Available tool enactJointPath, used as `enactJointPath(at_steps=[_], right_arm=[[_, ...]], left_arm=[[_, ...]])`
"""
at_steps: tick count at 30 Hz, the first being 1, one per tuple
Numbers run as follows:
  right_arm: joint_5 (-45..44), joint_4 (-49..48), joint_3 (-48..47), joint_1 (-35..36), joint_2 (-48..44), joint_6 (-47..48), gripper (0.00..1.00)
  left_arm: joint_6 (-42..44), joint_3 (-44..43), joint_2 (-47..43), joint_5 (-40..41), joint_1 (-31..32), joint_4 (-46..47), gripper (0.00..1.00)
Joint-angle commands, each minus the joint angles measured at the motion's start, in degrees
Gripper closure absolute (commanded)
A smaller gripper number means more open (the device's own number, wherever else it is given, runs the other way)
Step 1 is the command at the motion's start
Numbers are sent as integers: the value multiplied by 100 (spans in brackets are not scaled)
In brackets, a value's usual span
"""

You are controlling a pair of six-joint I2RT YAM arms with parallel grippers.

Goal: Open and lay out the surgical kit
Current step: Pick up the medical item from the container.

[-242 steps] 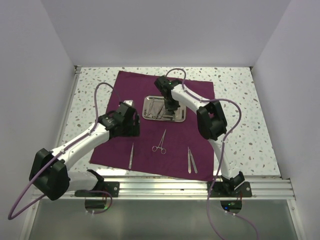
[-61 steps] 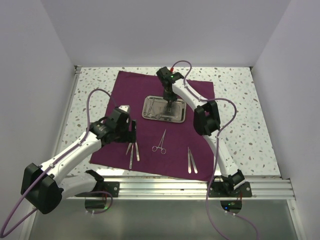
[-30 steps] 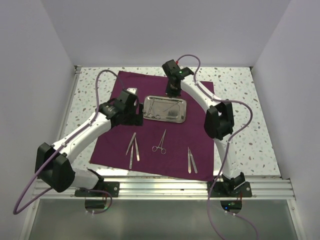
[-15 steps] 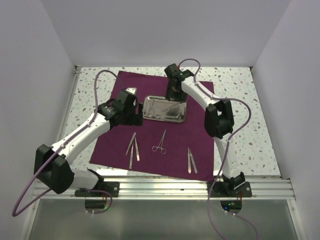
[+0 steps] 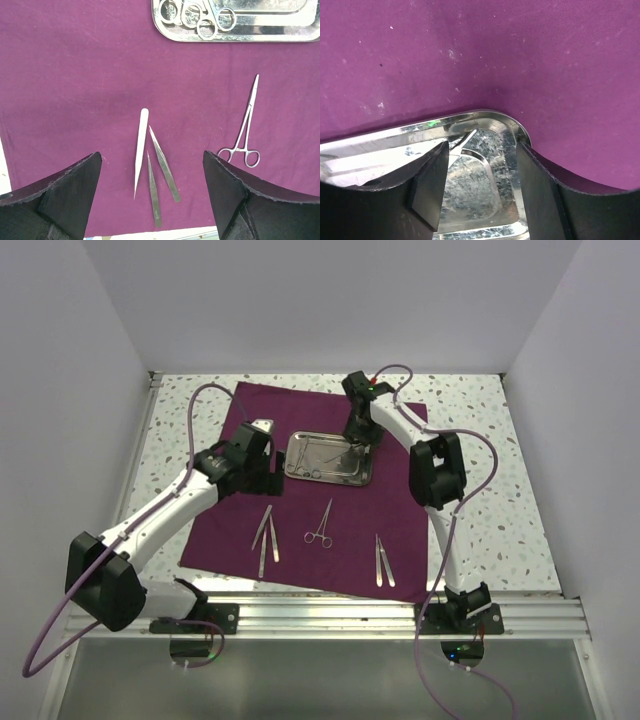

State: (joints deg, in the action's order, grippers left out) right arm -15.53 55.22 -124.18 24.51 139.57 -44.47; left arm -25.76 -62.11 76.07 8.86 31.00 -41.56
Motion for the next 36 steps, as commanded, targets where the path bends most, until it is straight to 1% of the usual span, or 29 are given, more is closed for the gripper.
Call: enactJointPath(at_steps=[1, 8, 12, 15, 16, 17, 19, 21, 23, 26, 27, 32, 33, 34, 36], right_arm=[[102, -152, -159, 36, 123, -299, 41], [225, -187, -413, 54, 352, -414, 45], [156, 32, -756, 89, 562, -387, 46], [51, 216, -924, 80, 659, -405, 50], [7, 243, -932, 89, 729, -396, 55], [-90, 330, -1011, 132, 756, -300, 58], [-319, 471, -1204, 185, 957, -194, 61], [-380, 803, -1652, 247, 1168, -89, 62], [-372, 1068, -1995, 264, 1441, -36, 67], [-381, 1184, -2093, 326, 1556, 95, 75], [-389, 1227, -2110, 343, 1582, 140, 80], [-354, 1526, -2260, 440, 1819, 307, 90], [-354, 1544, -2260, 449, 1854, 307, 95], [-354, 1544, -2242, 475, 1863, 307, 97], [-328, 1509, -2233, 493, 1855, 316, 100]], left_arm=[[229, 14, 57, -121, -94, 166, 14], [352, 85, 83, -218, -296, 219, 14], [396, 120, 66, -288, -411, 236, 14], [422, 172, 39, -324, -499, 263, 15], [431, 199, 22, -324, -516, 263, 15], [440, 216, -5, -333, -569, 263, 15], [458, 260, -48, -359, -622, 263, 15], [475, 304, -101, -394, -727, 280, 15], [501, 357, -136, -420, -824, 298, 15], [510, 427, -189, -429, -938, 315, 15], [502, 445, -198, -438, -956, 324, 15], [484, 515, -242, -429, -1017, 377, 15], [484, 541, -242, -421, -1017, 394, 15], [484, 550, -251, -412, -1035, 394, 14], [484, 559, -251, -412, -1052, 403, 15]])
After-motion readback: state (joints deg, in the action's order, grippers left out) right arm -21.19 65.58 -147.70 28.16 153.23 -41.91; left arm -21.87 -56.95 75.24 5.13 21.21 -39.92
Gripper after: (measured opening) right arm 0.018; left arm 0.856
